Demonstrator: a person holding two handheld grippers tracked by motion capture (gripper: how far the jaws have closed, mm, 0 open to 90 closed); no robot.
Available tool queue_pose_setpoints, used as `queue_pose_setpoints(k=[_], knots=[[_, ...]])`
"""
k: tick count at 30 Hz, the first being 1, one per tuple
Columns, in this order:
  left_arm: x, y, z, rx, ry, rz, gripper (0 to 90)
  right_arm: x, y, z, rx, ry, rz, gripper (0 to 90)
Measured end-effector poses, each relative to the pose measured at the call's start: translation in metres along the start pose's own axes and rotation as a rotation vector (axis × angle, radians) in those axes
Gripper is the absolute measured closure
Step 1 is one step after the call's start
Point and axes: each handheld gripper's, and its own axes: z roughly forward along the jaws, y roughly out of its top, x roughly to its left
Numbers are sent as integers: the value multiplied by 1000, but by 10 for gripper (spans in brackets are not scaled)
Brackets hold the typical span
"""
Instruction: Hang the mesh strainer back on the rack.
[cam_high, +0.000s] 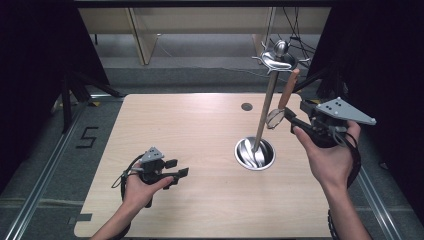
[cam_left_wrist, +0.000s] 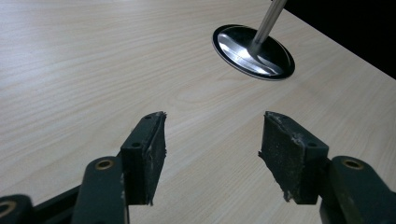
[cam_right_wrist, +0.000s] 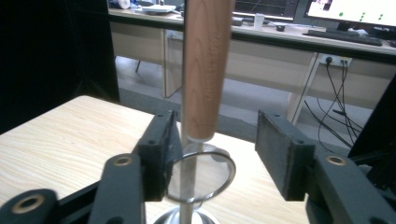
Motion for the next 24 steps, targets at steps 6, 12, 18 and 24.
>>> queue_pose_setpoints(k=[6, 12, 18, 24], knots=[[-1, 0, 1, -1, -1, -7, 392, -9, -16, -4, 34, 9, 15, 454], [-1, -1, 1, 6, 4, -3, 392, -19, -35, -7, 90, -12, 37, 452], [-1, -1, 1, 13, 1, -2, 392, -30, -56, -5, 147, -14, 45, 452], [-1, -1, 1, 11, 2, -2, 392, -37, -68, -3, 175, -22, 38, 452]])
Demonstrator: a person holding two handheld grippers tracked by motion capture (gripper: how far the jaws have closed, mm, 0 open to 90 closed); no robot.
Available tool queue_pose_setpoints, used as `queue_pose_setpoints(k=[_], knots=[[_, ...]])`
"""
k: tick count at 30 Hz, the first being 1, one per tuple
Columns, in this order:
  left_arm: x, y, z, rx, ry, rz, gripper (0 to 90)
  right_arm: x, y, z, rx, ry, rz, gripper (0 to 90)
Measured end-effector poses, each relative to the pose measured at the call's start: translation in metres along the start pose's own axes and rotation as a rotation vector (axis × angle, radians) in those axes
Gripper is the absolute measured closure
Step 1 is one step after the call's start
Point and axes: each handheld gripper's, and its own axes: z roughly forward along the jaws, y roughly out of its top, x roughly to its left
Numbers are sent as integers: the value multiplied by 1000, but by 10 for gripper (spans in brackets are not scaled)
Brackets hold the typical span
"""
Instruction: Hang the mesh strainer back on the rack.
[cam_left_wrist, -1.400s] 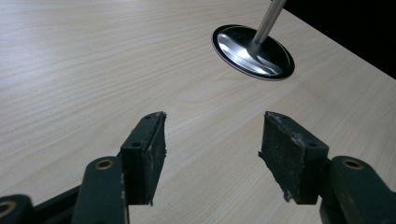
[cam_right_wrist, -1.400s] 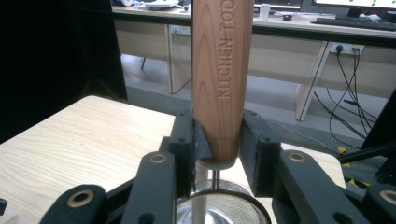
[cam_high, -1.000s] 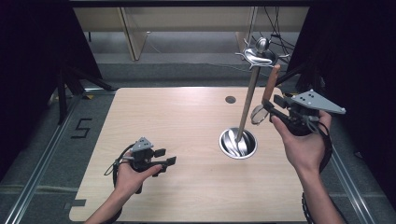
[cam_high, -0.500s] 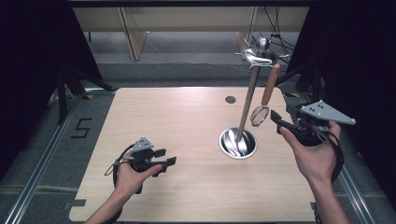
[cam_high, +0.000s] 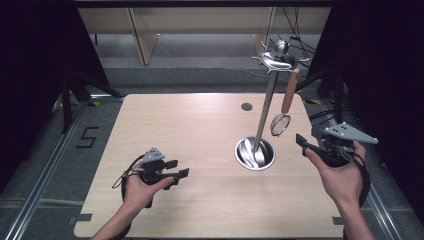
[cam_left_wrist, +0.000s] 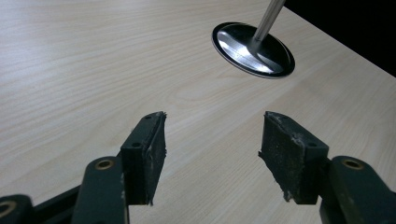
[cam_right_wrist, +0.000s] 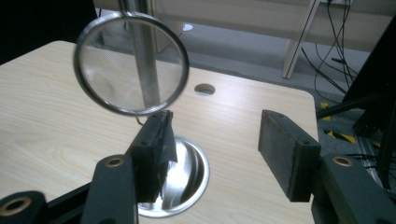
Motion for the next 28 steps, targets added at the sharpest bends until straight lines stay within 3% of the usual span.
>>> queue_pose_setpoints(k=[4, 5, 6, 9, 10, 11, 13, 14, 16, 19, 21, 22, 24, 28], knots=[[0, 0, 0, -5, 0, -4, 392, -1, -8, 3, 27, -4, 37, 452], [0, -1, 0, -5, 3, 1, 392, -4, -11, 4, 35, -4, 18, 452], [0, -1, 0, -6, 3, 2, 392, -3, -13, 5, 40, -7, 38, 452], [0, -1, 0, -6, 1, 3, 392, -7, -22, 8, 62, -9, 24, 452], [0, -1, 1, -6, 1, 2, 392, -7, -24, 10, 61, -6, 45, 452], [0, -1, 1, -6, 1, 3, 392, -9, -27, 11, 69, -14, 25, 452], [0, -1, 1, -4, 1, 3, 392, -10, -35, 14, 87, -11, 45, 452], [0, -1, 1, -4, -2, 5, 392, -13, -40, 16, 95, -6, 20, 452], [-1, 0, 0, 4, 3, 4, 391, -11, -51, 19, 135, -17, 61, 451], [-1, 0, 0, -1, -4, 4, 391, -18, -64, 25, 151, -4, 25, 450], [-2, 0, 1, -2, -6, 3, 391, -17, -69, 25, 174, -20, 67, 449], [-2, 0, 1, 3, -6, 6, 392, -15, -71, 24, 206, -27, 117, 449], [-2, 0, 1, 4, -7, 6, 392, -22, -76, 26, 192, -3, 71, 447], [-2, 0, 1, -4, -5, 7, 391, -23, -76, 25, 188, -4, 79, 445]])
